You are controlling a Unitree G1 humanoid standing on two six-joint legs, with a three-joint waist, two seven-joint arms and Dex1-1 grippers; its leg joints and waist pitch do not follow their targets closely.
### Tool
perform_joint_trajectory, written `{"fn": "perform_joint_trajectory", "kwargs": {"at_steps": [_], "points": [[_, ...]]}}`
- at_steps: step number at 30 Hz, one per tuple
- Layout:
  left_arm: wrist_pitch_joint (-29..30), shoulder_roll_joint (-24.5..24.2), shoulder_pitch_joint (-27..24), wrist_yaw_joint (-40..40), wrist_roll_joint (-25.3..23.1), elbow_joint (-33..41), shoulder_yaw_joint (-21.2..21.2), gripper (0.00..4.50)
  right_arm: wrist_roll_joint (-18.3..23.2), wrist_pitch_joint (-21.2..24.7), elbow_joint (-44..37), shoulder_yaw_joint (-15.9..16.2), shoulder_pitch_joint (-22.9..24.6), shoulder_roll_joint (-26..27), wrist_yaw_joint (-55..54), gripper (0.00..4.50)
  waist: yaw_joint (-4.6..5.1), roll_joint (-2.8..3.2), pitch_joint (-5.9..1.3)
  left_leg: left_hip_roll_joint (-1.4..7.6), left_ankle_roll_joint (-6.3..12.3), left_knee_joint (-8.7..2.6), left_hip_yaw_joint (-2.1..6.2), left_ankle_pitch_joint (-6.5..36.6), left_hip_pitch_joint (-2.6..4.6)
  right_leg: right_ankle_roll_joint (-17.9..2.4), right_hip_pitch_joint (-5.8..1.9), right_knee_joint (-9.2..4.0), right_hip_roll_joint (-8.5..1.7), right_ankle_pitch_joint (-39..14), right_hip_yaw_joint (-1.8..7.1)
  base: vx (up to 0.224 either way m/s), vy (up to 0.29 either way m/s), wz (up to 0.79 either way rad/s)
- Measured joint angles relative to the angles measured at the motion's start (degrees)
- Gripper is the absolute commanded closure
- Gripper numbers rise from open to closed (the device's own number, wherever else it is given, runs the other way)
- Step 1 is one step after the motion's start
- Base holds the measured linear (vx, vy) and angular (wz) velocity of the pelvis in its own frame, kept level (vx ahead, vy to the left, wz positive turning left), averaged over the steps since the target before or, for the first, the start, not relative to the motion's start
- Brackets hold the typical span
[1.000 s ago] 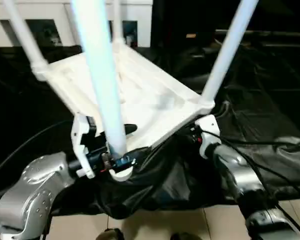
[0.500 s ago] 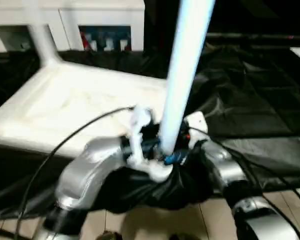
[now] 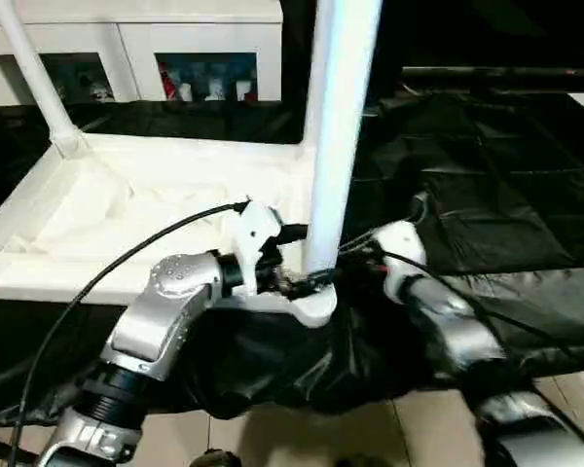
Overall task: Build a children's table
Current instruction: Rotate table base
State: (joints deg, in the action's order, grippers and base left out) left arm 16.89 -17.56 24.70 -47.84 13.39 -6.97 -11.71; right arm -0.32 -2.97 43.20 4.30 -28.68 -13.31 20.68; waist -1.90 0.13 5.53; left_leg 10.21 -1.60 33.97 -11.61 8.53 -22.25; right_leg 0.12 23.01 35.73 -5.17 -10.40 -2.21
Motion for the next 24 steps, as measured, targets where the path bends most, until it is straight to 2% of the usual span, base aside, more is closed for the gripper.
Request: {"fn": "perform_joint_trajectory", "kwargs": {"at_steps": [5,7,10,11,17,18,21,24], "points": [[-1.1,-1.9,-0.4,-4.3,0.9,-0.4,0.5,0.05,1.4,0.8,-7.8,-0.5,2.9,-4.7,7.5,0.92,-0.06,0.46,-0.27,0.0,0.0,0.0,0.02,0.0,-0.04,0.0,0.01,-0.01,0.0,0.0,-0.02,0.0,0.0,0.0],[-2.6,-3.8,-0.2,-9.4,1.2,-1.3,-1.1,0.05,4.0,2.1,-15.0,0.4,6.4,-7.8,13.9,0.92,-0.43,0.71,-0.48,-0.02,0.02,-0.04,0.06,0.0,-0.04,0.0,-0.03,-0.03,0.0,0.0,-0.03,0.0,0.0,0.0],[-4.4,-7.8,0.9,-14.9,0.0,-6.5,-3.2,0.05,6.7,3.1,-20.8,0.9,10.0,-11.5,20.9,0.92,-0.78,0.93,-0.61,-0.01,0.02,-0.08,0.08,0.0,-0.05,0.0,-0.02,-0.01,0.01,0.0,-0.05,0.0,0.0,0.0],[-4.6,-8.5,1.4,-16.1,-0.6,-8.1,-3.5,0.21,6.9,3.1,-21.5,1.0,10.5,-12.2,21.8,0.92,-0.82,0.94,-0.61,-0.01,0.01,-0.07,0.09,0.0,-0.04,0.0,-0.03,-0.01,0.01,0.0,-0.05,0.0,0.0,0.0],[-10.9,-10.0,9.6,-18.2,-7.4,-21.1,-6.6,0.59,8.9,5.5,-27.8,1.8,13.2,-15.9,28.8,0.92,-1.06,1.24,-0.82,-0.06,0.01,0.16,0.1,0.0,-0.03,0.0,-0.18,-0.11,-0.03,0.0,0.01,0.0,0.0,0.0],[-12.2,-9.9,11.3,-18.5,-8.3,-23.7,-6.9,0.79,9.6,6.7,-29.6,1.9,14.0,-17.0,30.3,0.92,-1.08,1.48,-0.96,-0.08,0.02,0.18,0.1,0.0,-0.05,0.0,-0.23,-0.19,-0.04,0.0,0.01,0.0,0.0,0.0],[-15.4,-9.2,16.0,-21.7,-9.5,-30.4,-8.3,0.96,11.9,9.9,-36.2,2.9,16.7,-20.7,35.3,0.92,-1.47,2.07,-1.29,-0.12,0.11,0.16,0.11,0.1,-0.06,0.0,-0.39,-0.48,-0.06,0.0,0.0,0.0,0.0,0.0],[-17.2,-8.8,18.0,-23.3,-10.7,-33.2,-9.3,1.22,12.1,10.8,-38.1,3.0,17.2,-21.8,37.1,0.92,-1.35,2.3,-1.47,-0.14,0.19,0.16,0.09,0.1,-0.05,0.0,-0.42,-0.51,-0.09,0.0,-0.03,0.0,0.0,0.0]]}}
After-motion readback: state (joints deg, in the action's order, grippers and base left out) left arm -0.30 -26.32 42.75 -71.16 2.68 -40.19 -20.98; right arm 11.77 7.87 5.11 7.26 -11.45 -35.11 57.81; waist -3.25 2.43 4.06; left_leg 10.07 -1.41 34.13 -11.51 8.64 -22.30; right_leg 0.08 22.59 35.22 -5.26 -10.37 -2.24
